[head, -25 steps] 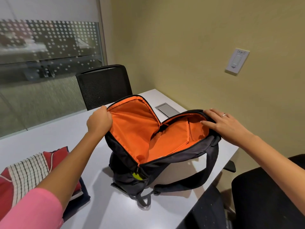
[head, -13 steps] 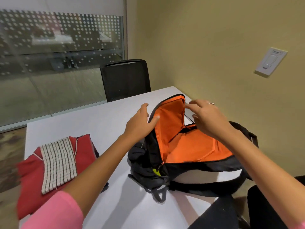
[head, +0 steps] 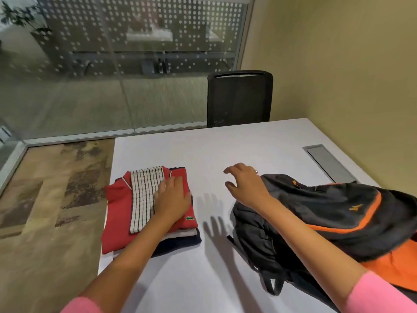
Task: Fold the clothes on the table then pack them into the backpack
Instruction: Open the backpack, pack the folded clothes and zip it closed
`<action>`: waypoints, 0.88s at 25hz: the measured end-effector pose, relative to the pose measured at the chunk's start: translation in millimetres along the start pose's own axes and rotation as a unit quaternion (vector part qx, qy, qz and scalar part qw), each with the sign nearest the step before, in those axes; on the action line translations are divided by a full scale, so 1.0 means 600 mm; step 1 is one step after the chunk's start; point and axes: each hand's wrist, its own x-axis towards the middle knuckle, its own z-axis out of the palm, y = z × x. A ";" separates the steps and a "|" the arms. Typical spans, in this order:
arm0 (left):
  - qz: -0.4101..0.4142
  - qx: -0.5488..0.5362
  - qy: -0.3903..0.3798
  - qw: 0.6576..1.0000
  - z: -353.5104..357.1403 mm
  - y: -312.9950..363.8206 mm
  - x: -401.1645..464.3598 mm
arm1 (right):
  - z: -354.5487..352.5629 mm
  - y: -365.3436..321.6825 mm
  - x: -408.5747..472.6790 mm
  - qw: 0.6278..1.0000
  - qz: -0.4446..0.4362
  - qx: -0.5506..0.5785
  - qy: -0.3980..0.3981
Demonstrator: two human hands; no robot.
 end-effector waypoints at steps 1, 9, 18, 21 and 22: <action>-0.060 0.020 -0.017 0.998 0.009 -0.033 0.003 | 0.034 -0.008 0.015 0.999 0.002 0.022 -0.049; -0.219 0.014 -0.071 0.973 0.078 -0.127 -0.004 | 0.252 -0.061 0.083 0.931 0.066 0.243 -0.263; -0.157 0.070 0.001 0.985 0.110 -0.144 -0.006 | 0.322 -0.058 0.079 0.875 0.161 0.374 -0.263; -0.093 0.093 -0.009 0.991 0.113 -0.162 -0.003 | 0.340 -0.052 0.059 0.880 0.199 0.358 -0.243; -0.055 0.103 -0.009 0.993 0.110 -0.171 -0.002 | 0.342 -0.052 0.045 0.879 0.210 0.360 -0.232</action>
